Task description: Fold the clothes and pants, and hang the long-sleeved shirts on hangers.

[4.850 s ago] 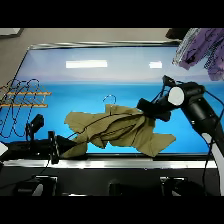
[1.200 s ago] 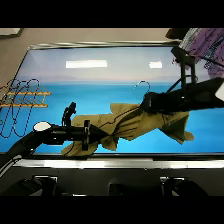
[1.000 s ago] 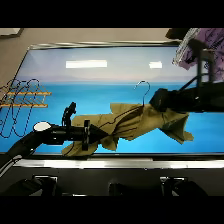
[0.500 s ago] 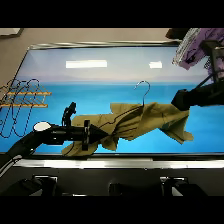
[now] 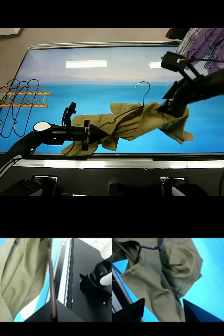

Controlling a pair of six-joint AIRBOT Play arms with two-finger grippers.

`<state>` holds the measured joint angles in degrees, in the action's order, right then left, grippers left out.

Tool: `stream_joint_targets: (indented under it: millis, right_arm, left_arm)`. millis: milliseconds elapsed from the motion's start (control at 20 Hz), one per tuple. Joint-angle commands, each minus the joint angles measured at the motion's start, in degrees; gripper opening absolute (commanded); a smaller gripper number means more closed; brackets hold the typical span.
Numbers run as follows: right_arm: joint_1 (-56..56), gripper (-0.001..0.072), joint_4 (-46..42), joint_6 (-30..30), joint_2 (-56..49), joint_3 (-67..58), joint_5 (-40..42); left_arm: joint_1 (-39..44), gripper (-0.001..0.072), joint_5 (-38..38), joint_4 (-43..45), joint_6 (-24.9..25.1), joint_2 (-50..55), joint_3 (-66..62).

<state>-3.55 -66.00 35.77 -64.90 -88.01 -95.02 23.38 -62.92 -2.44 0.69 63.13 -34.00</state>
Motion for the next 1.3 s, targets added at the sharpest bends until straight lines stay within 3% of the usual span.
stream_joint_targets:
  millis: [0, 200, 250, 500, 600, 800, 850, 950, 1000, 1050, 1150, 1250]
  right_arm:
    - [0.0, 0.0563, 6.1, -6.4, -3.9, 0.0, -0.7]
    - [0.0, 0.0556, 10.8, -7.8, -7.5, 0.0, -1.7]
    - [0.0, 0.0526, 10.9, -8.2, -8.2, 0.0, -2.4]
    - [0.0, 0.0285, 12.3, -8.1, -9.6, 0.1, -4.9]
    - [0.0, 0.0032, 13.8, -8.1, -9.5, 0.1, -7.8]
    - [0.0, 0.0025, 13.8, -8.1, -8.8, 0.0, -8.8]
    - [0.0, 0.0025, 13.7, -8.1, -8.3, 0.0, -8.8]
    - [0.0, 0.0024, 12.3, -6.4, -7.2, 0.0, -8.7]
    - [0.0, 0.0024, 11.3, -5.2, -6.5, 0.0, -8.4]
    - [0.0, 0.0024, 10.3, -4.3, -5.7, 0.0, -8.2]
    - [0.0, 0.0024, 8.6, -2.8, -4.4, 0.0, -7.8]
    - [0.0, 0.0024, 8.3, -1.7, -3.5, 0.0, -6.9]
  left_arm:
    - [0.0, 0.0014, 0.0, 0.0, 0.0, 0.0, 0.0]
    - [0.0, 0.0014, 0.0, 0.0, 0.0, 0.0, 0.0]
    - [0.0, 0.0014, 0.0, 0.1, 0.0, 0.0, 0.0]
    - [0.0, 0.0014, 0.0, 0.1, -0.2, 0.0, 0.0]
    - [0.0, 0.0015, 0.0, 0.0, -0.3, 0.0, 0.0]
    - [-0.2, 0.0036, 0.7, 0.1, -2.8, 0.0, 0.0]
    - [-0.2, 0.0098, 1.7, 0.1, -4.2, 0.0, 0.0]
    - [-0.2, 0.0378, 6.3, 0.1, -10.1, -0.1, 0.0]
    - [-0.7, 0.0532, 9.5, 0.0, -15.3, -0.2, 0.0]
    - [-1.8, 0.06, 11.7, 0.1, -21.3, -0.2, 0.0]
    - [-6.3, 0.0604, 12.4, 1.6, -32.2, -0.2, 0.0]
    - [-11.1, 0.0602, 11.8, 7.8, -39.7, -0.4, 0.0]
